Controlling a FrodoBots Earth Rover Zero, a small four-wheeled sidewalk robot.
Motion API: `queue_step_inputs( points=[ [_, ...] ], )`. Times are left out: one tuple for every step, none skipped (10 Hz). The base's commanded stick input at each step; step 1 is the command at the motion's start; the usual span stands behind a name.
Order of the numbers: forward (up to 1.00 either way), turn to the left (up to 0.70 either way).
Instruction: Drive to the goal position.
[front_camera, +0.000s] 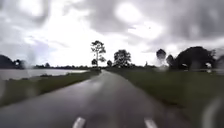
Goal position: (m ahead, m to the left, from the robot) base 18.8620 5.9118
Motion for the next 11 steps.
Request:
queue_step_inputs(
  points=[
    [1.00,0.00],
    [1.00,0.00],
    [1.00,0.00],
    [1.00,0.00],
    [1.00,0.00],
    [1.00,0.00],
    [1.00,0.00],
    [1.00,0.00],
    [1.00,0.00],
    [1.00,0.00],
    [1.00,0.00]
  ],
)
